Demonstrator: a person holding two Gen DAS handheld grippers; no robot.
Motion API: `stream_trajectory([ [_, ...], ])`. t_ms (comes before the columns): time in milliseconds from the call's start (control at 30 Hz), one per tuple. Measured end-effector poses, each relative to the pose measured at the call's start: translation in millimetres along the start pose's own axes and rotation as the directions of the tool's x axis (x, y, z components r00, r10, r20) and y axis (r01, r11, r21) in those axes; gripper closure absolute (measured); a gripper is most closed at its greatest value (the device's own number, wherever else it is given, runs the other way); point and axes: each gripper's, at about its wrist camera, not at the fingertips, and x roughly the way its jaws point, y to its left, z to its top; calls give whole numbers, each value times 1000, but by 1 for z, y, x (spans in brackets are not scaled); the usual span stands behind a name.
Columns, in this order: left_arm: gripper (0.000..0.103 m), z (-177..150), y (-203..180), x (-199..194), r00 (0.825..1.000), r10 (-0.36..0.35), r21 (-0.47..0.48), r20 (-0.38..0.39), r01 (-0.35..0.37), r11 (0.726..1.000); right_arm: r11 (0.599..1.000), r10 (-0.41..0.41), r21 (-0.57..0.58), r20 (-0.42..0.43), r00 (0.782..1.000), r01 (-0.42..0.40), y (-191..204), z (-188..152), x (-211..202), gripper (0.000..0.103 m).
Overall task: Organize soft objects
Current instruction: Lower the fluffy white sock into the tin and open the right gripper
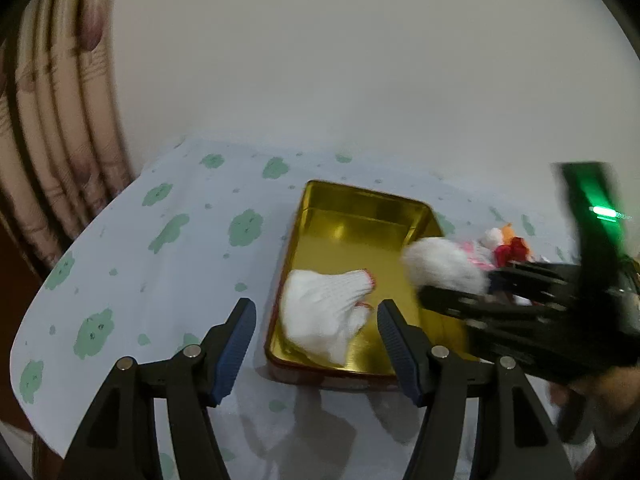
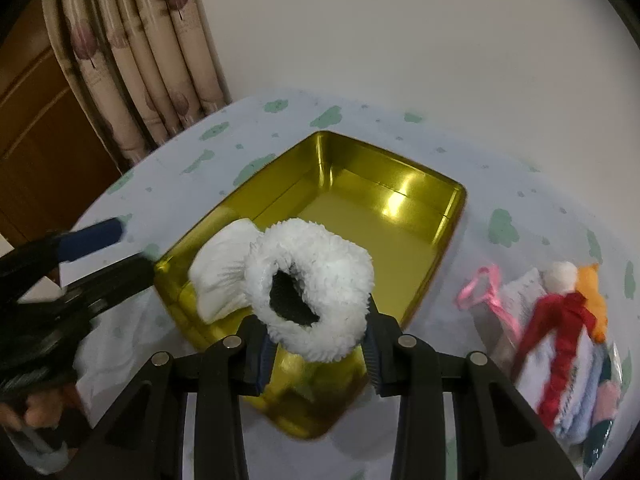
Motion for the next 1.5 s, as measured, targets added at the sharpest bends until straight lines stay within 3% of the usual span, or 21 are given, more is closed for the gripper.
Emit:
stream_trajectory([
  [133, 38, -2, -4, -7, 997, -79, 35, -4, 79, 996, 1000, -21, 3, -35, 999, 21, -3, 4, 20, 68],
  [567, 38, -7, 4, -16, 992, -123, 43, -13, 124, 991, 1000, -28, 9, -67, 997, 28, -5, 6, 45, 65],
  [867, 38, -6, 0, -18, 988, -150, 51, -24, 151, 987, 999, -15, 30, -48, 999, 16, -6, 5, 38, 51],
  [1300, 38, -5, 3, -13, 991, -127, 23, -40, 128, 991, 996, 15, 82, 25, 1000, -17, -26, -16, -25, 50],
  [1500, 38, -6, 5, -9, 993, -101, 14, -53, 102, 995, 985, -113, 136, 63, 992, 103, -72, -39, -65, 48],
])
